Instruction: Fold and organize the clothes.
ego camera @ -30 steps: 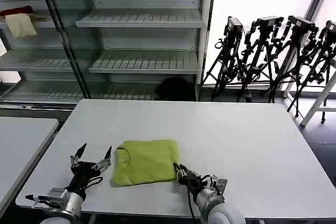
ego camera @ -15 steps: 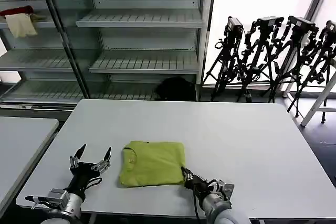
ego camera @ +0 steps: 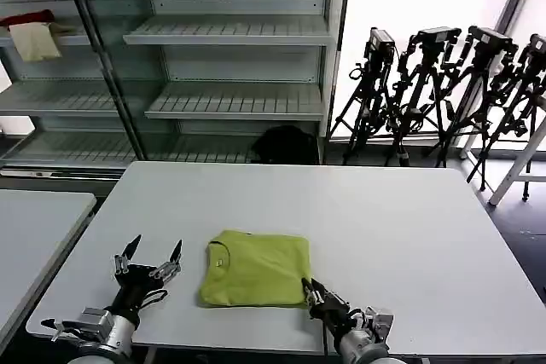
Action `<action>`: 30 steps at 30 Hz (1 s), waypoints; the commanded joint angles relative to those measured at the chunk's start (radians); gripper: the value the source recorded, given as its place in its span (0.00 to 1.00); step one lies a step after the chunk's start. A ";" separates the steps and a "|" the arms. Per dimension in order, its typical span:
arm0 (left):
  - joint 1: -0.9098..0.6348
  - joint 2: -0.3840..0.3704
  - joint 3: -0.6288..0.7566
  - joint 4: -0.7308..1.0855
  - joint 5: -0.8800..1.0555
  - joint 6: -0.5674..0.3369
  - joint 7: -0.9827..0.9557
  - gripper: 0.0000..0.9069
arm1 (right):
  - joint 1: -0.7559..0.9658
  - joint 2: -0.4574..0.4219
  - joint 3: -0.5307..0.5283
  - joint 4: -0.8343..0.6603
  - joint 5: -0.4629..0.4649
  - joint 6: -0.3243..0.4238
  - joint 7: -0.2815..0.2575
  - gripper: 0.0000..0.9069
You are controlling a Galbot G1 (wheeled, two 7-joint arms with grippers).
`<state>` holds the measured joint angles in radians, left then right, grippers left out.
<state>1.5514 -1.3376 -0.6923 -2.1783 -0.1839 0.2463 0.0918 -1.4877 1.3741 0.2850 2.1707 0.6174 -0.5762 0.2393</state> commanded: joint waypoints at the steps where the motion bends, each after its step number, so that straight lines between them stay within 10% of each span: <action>1: -0.004 0.005 -0.014 -0.011 -0.043 0.002 0.001 1.00 | -0.029 0.013 0.111 0.148 -0.325 -0.002 -0.023 1.00; 8: -0.052 0.028 -0.064 0.023 -0.178 0.044 0.002 1.00 | 0.060 -0.081 0.392 -0.025 -0.716 0.218 -0.185 1.00; 30: -0.076 0.071 -0.087 0.123 -0.236 0.045 -0.002 1.00 | 0.047 -0.153 0.510 -0.099 -0.442 0.253 -0.248 1.00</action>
<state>1.4787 -1.2773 -0.7688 -2.0776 -0.3912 0.2875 0.0897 -1.4447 1.2451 0.7288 2.0871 0.1568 -0.3466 0.0231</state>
